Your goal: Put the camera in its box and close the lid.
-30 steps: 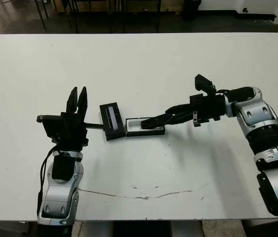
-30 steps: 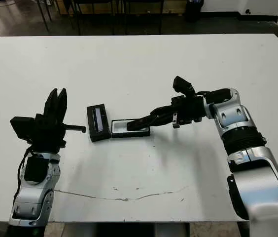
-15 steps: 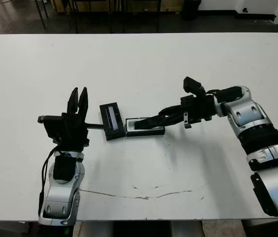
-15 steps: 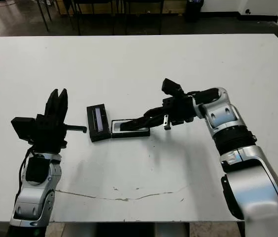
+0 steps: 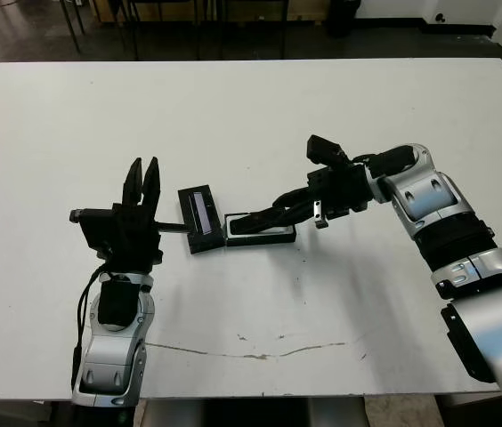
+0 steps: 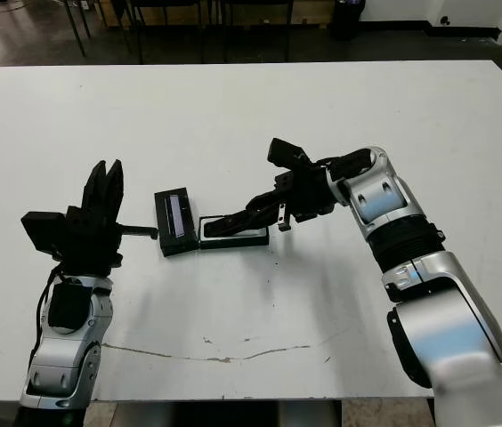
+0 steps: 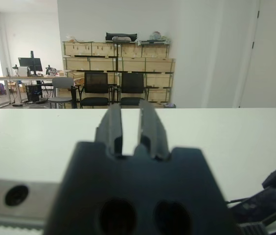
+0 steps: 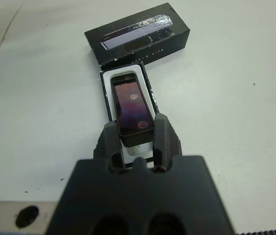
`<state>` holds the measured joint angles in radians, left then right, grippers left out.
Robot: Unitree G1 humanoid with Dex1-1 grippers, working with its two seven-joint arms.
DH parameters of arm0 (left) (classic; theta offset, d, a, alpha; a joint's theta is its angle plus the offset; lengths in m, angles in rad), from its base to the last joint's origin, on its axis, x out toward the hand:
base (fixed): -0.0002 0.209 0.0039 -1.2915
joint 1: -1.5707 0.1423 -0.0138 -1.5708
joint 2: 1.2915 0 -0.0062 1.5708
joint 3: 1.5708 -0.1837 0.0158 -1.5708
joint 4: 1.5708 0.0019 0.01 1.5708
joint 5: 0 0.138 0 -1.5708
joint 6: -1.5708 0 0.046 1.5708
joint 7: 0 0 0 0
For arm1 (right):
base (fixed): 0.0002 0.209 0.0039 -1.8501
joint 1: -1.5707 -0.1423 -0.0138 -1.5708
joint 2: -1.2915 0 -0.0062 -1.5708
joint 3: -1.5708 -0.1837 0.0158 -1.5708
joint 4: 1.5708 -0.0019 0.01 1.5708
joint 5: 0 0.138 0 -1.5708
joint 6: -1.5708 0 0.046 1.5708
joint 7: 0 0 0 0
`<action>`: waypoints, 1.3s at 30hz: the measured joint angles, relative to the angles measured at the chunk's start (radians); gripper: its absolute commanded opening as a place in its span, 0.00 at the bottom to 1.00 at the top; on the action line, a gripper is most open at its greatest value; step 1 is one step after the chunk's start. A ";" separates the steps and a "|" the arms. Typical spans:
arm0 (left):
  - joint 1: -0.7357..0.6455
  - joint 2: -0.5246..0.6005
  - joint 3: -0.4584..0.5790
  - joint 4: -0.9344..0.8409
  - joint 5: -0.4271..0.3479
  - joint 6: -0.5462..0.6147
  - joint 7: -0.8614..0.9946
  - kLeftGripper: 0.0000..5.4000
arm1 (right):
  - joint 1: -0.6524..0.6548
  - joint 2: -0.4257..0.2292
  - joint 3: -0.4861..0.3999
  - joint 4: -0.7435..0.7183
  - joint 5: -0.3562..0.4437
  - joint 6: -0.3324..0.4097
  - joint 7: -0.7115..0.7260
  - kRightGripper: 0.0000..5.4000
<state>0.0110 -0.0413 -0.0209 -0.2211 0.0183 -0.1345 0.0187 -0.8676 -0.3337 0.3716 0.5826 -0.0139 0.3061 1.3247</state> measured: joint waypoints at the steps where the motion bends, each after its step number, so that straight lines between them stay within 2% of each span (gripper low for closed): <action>1: 0.001 0.000 0.000 0.000 0.000 0.000 0.000 0.00 | 0.000 -0.001 0.001 -0.001 -0.003 -0.001 -0.003 0.00; 2: 0.002 0.000 0.001 0.000 -0.001 0.000 0.000 0.00 | 0.000 -0.002 0.002 -0.005 -0.006 -0.002 -0.009 0.00; 6: 0.002 0.000 0.003 0.000 -0.001 -0.001 0.000 0.00 | 0.014 -0.007 0.002 -0.029 -0.013 -0.006 -0.034 0.13; 11: 0.002 0.001 0.006 0.000 -0.001 -0.004 -0.001 0.00 | 0.042 -0.014 0.002 -0.065 -0.027 -0.117 -0.080 0.34; 19: 0.003 0.001 0.009 0.000 -0.006 -0.004 -0.005 0.00 | 0.057 -0.102 -0.012 -0.175 -0.078 -0.167 -0.156 0.67; 23: 0.003 0.002 0.010 0.000 -0.006 -0.004 -0.008 0.00 | 0.064 -0.115 -0.072 -0.190 -0.041 -0.182 -0.185 0.84; 26: 0.003 0.002 0.010 0.001 -0.006 -0.004 -0.009 0.00 | 0.095 -0.114 -0.158 -0.239 0.029 -0.175 -0.234 0.96; 27: 0.003 0.002 0.011 0.001 -0.006 -0.004 -0.009 0.00 | 0.113 -0.108 -0.197 -0.272 0.061 -0.153 -0.271 1.00; 30: 0.002 0.003 0.013 0.001 -0.007 -0.005 -0.010 0.00 | 0.180 -0.083 -0.274 -0.394 0.097 -0.076 -0.419 1.00; 33: 0.001 0.004 0.015 0.002 -0.007 -0.005 -0.010 0.00 | 0.264 -0.041 -0.305 -0.541 0.089 -0.004 -0.588 0.92; 36: 0.001 0.006 0.015 0.002 -0.005 -0.004 -0.011 0.00 | 0.345 -0.023 -0.281 -0.633 0.044 -0.010 -0.684 0.79; 39: 0.001 0.010 0.015 0.002 -0.005 -0.004 -0.014 0.00 | 0.405 -0.028 -0.231 -0.675 -0.012 -0.067 -0.712 0.66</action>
<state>0.0121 -0.0317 -0.0058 -0.2193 0.0128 -0.1389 0.0046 -0.4627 -0.3615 0.1409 -0.0928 -0.0258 0.2388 0.6122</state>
